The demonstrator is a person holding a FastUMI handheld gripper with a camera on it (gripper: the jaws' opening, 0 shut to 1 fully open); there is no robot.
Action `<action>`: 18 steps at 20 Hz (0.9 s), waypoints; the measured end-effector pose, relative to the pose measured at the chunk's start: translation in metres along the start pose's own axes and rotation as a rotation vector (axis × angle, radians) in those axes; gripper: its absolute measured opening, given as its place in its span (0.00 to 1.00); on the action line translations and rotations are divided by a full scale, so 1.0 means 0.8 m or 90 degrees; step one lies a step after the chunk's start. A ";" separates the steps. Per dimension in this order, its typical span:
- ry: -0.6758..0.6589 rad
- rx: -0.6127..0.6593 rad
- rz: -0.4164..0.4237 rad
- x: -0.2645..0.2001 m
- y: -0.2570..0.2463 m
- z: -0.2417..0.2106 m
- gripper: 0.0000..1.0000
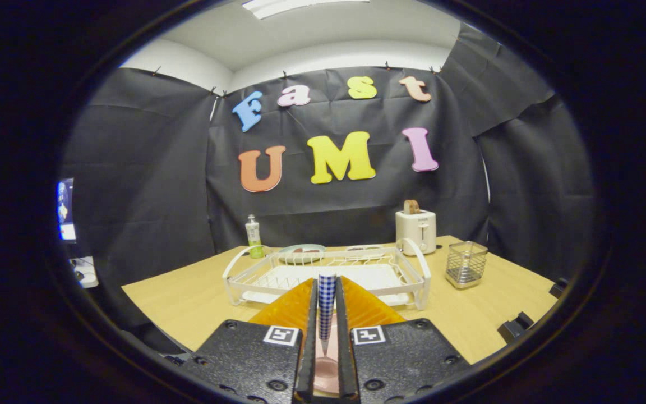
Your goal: Take the plate from the dish rack, then take the spoon from the basket and place it into the plate.
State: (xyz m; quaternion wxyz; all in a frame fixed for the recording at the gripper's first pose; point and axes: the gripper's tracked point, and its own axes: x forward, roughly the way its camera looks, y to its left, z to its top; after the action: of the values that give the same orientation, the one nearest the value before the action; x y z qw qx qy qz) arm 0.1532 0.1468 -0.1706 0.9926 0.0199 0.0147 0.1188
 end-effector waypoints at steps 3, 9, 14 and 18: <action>-0.026 -0.001 -0.002 -0.016 -0.008 0.017 0.34; -0.059 -0.020 0.000 -0.059 -0.028 0.057 0.65; -0.069 0.001 -0.033 -0.092 -0.067 0.098 1.00; -0.092 0.005 -0.079 -0.126 -0.100 0.139 1.00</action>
State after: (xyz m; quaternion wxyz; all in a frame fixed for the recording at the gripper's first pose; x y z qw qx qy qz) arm 0.0778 0.0415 -0.0609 0.9964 0.0316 -0.0554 0.0552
